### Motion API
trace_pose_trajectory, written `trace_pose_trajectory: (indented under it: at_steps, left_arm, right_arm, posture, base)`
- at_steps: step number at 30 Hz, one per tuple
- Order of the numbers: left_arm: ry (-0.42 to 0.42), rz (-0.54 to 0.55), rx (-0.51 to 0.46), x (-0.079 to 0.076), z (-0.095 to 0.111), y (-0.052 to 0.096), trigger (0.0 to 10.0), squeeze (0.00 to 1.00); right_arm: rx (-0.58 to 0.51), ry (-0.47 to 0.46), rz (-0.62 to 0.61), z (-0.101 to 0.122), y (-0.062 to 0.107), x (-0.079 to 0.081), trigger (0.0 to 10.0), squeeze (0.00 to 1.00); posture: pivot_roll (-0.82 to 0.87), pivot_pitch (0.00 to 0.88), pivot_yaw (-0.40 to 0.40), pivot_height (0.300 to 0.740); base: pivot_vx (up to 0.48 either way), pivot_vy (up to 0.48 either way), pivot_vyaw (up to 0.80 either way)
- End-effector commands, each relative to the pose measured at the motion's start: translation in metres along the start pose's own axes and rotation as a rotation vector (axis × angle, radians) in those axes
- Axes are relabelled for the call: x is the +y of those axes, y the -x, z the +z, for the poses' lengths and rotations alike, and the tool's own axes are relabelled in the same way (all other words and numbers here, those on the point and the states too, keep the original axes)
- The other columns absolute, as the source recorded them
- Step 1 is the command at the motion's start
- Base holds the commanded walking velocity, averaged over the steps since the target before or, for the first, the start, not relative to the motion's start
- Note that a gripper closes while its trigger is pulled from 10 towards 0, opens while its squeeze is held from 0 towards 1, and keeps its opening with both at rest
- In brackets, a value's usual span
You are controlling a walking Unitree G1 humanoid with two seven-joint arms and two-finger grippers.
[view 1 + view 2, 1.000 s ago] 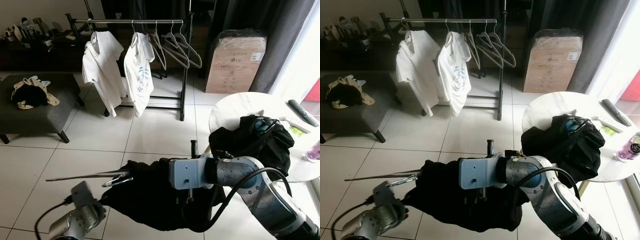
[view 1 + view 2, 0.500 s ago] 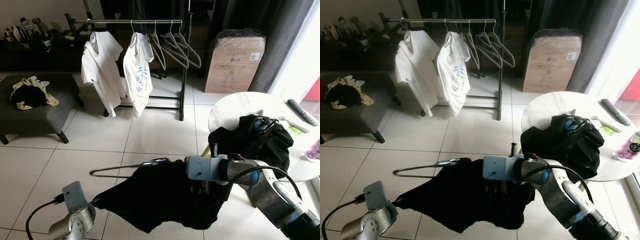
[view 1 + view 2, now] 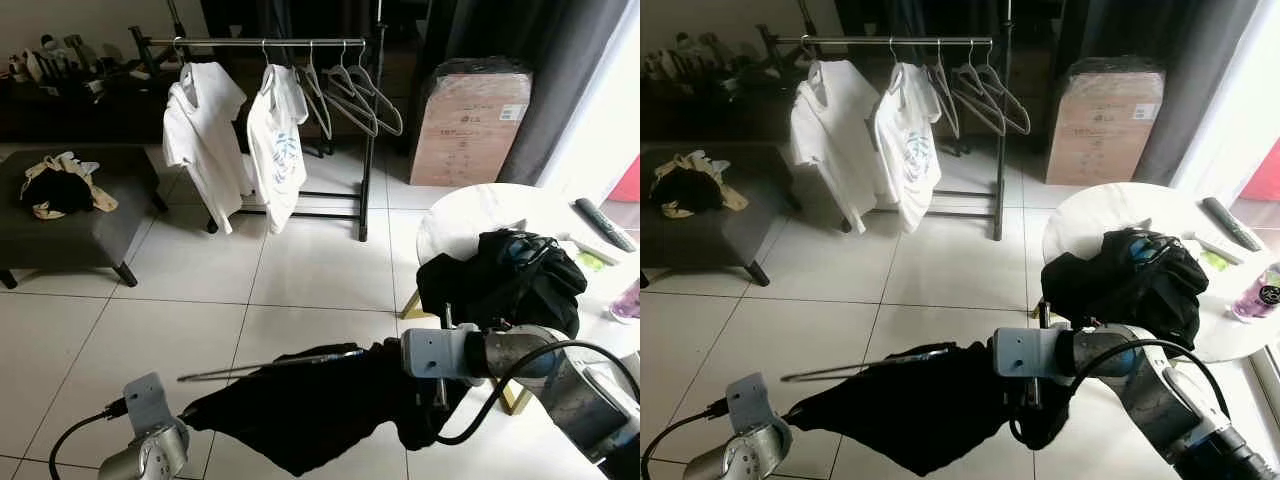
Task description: Hang hanger
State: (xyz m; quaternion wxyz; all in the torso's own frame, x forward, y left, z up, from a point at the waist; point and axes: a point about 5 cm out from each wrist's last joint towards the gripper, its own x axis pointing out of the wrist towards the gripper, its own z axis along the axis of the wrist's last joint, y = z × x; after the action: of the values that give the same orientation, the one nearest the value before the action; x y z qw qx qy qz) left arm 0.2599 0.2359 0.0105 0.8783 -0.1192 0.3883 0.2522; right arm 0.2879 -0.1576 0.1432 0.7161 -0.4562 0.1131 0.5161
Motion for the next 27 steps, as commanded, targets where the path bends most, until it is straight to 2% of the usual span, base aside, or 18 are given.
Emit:
trace_pose_trajectory:
  at_steps: [1,3,7,12,14,15,18,19,21,26,27]
  left_arm:
    - [-0.019,0.177,0.022,0.040,-0.008,-0.005,10.0,0.00]
    - [-0.026,0.182,0.019,0.041,-0.009,-0.006,10.0,0.00]
    - [-0.032,0.184,0.017,0.041,-0.009,-0.006,10.0,0.00]
    - [-0.038,0.186,0.017,0.042,-0.010,-0.006,10.0,0.00]
    - [-0.039,0.187,0.015,0.043,-0.010,-0.006,10.0,0.00]
    - [-0.043,0.188,0.011,0.042,-0.009,-0.005,10.0,0.00]
    - [-0.051,0.189,0.007,0.043,-0.008,-0.006,10.0,0.00]
    - [-0.051,0.189,0.007,0.043,-0.008,-0.006,10.0,0.00]
    - [-0.054,0.191,0.005,0.044,-0.008,-0.006,10.0,0.00]
    - [-0.055,0.192,-0.001,0.041,-0.007,-0.002,10.0,0.00]
    - [-0.054,0.192,-0.005,0.040,-0.006,-0.002,10.0,0.00]
  right_arm:
    - [0.036,-0.024,-0.079,-0.010,0.030,-0.019,10.0,0.00]
    - [0.040,-0.025,-0.008,-0.014,0.034,-0.013,10.0,0.00]
    - [0.071,0.005,0.035,-0.019,0.037,-0.010,10.0,0.00]
    - [0.071,0.002,0.036,-0.020,0.040,-0.012,10.0,0.00]
    - [0.172,0.056,0.026,-0.029,0.043,-0.016,10.0,0.00]
    - [0.257,0.089,0.012,-0.039,0.046,-0.019,10.0,0.00]
    - [0.367,0.107,-0.041,-0.050,0.048,-0.025,10.0,0.00]
    - [0.367,0.107,-0.041,-0.050,0.048,-0.025,10.0,0.00]
    - [0.442,0.132,-0.054,-0.059,0.048,-0.026,10.0,0.00]
    - [0.500,0.111,-0.117,-0.064,0.045,-0.029,10.0,0.00]
    - [0.545,0.111,-0.131,-0.068,0.044,-0.028,10.0,0.00]
  posture:
    - [-0.05,0.161,0.038,0.740]
    - [-0.05,0.161,0.037,0.740]
    - [-0.05,0.163,0.036,0.740]
    - [-0.05,0.162,0.038,0.740]
    - [-0.05,0.162,0.039,0.740]
    - [-0.05,0.162,0.039,0.740]
    - [-0.05,0.162,0.039,0.740]
    - [-0.05,0.162,0.039,0.740]
    - [-0.04,0.162,0.039,0.740]
    - [-0.04,0.163,0.039,0.740]
    - [-0.04,0.163,0.039,0.740]
  base:
    - [0.000,0.000,0.00]
    - [0.000,0.000,0.00]
    - [0.000,0.000,0.00]
    - [0.000,0.000,0.00]
    - [0.000,0.000,0.00]
    - [0.000,0.000,0.00]
    - [0.000,0.000,0.00]
    - [0.000,0.000,0.00]
    - [0.000,0.000,0.00]
    - [0.000,0.000,0.00]
    - [0.000,0.000,0.00]
